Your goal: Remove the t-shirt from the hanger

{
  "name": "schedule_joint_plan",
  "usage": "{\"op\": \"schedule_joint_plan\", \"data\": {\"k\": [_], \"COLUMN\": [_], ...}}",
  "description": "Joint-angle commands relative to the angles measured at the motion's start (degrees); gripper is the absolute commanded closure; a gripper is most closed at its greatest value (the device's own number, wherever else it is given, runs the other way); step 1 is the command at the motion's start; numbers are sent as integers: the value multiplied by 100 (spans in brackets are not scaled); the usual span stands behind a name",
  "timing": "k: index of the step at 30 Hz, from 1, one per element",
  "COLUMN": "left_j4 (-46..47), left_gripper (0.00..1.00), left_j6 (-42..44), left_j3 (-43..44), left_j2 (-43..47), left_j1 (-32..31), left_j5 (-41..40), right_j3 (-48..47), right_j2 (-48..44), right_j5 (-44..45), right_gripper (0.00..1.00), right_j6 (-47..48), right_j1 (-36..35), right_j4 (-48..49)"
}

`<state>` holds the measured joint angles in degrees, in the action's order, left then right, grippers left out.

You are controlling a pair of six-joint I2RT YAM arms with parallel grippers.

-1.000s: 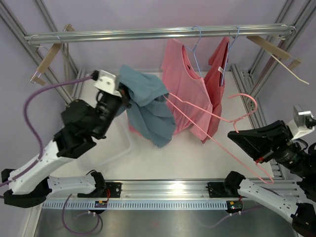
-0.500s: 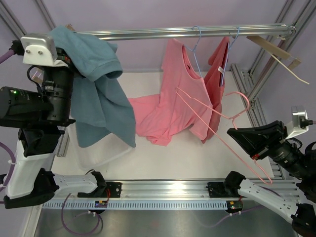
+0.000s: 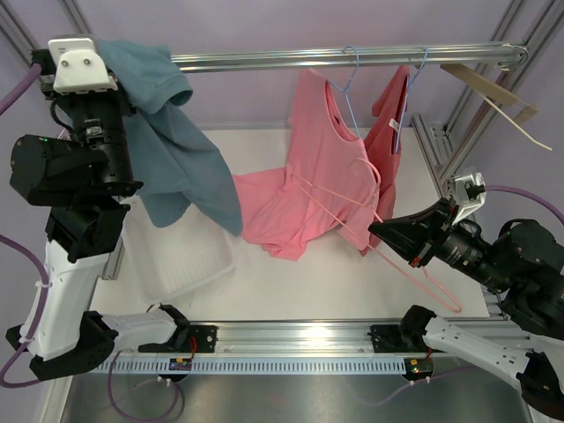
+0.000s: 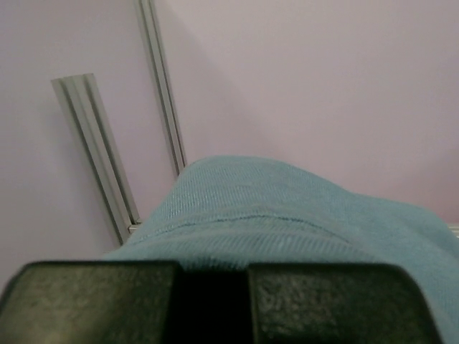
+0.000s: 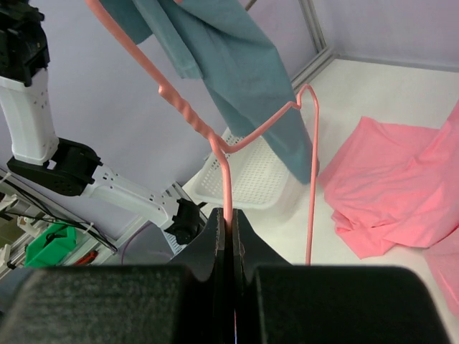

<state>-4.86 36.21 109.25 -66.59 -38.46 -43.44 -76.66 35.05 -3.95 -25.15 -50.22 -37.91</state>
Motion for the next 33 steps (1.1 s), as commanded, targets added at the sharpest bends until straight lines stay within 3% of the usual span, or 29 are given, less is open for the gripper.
{"op": "schedule_joint_plan", "data": {"k": [1,6,14,23,27,33], "left_j4": [1119,1514,1322,786,216,-349], "left_gripper": [100,100,100,100,100,100], "left_j6": [615,1335,1293,-428,-1744,-2715], "left_j3": [369,80,-650,-3144,-3979,-4536], "left_j2": [242,471,796,1928,2491,2880], "left_j1": [-4,-364,-364,-39,-30,-30], "left_j5": [-68,-173,-287,-647,-1025,-772], "right_j3": [-445,-543,-472,-121,37,292], "right_j2": [169,432,661,652,626,503], "right_j5": [-115,-238,-379,-581,-678,-704], "right_gripper": [100,100,100,100,100,100], "right_j6": [212,221,159,124,142,106], "right_j1": [12,12,12,3,12,12], "right_j4": [-111,-41,205,346,381,451]}}
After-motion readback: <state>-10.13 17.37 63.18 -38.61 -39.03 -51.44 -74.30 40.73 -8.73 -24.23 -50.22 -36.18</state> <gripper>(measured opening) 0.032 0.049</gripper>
